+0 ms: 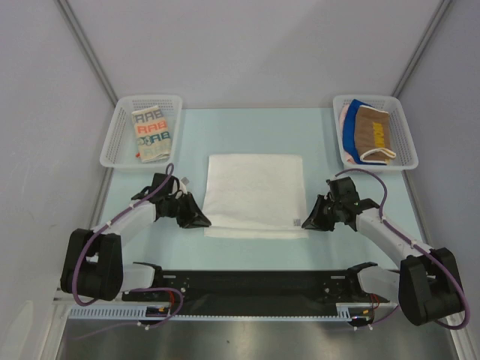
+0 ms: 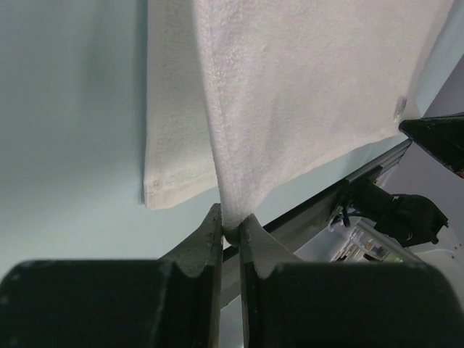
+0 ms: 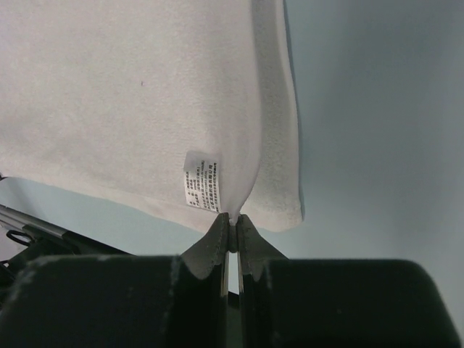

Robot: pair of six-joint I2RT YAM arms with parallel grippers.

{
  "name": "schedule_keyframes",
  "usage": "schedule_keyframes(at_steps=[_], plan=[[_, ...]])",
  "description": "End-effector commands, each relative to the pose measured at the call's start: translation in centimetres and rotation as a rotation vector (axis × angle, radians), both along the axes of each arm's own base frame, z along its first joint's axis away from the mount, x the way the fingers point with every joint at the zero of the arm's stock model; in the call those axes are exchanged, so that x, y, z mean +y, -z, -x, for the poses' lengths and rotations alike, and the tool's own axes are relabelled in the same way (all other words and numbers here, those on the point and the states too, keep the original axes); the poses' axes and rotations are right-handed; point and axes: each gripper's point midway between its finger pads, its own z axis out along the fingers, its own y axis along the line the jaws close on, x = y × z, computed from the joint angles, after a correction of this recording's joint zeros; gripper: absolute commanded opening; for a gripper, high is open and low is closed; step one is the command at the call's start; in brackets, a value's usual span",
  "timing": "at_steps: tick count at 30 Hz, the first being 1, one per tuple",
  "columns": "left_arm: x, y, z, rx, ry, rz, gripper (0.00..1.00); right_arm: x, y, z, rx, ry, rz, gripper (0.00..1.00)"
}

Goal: Fold and stack the towels
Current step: Fold the towel

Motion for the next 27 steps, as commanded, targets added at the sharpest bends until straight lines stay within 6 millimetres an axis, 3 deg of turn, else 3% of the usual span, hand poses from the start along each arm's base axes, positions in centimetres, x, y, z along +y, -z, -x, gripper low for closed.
schedule_keyframes(at_steps=[1, 5, 15, 27], plan=[[-0.4, 0.7, 0.2, 0.001, 0.024, 0.016, 0.04, 0.1, 0.7, -0.4, -0.009, 0.002, 0.007, 0.00], [-0.6, 0.6, 0.1, 0.001, 0.031, 0.021, 0.01, 0.2, 0.4, -0.8, -0.021, 0.000, 0.009, 0.00], [-0.6, -4.1, -2.4, -0.111, 0.038, 0.008, 0.00, 0.3, -4.2, -2.8, -0.108, -0.002, 0.002, 0.00], [-0.6, -8.1, -2.9, -0.201, 0.032, 0.018, 0.00, 0.1, -8.5, -3.3, -0.191, 0.005, -0.009, 0.00]])
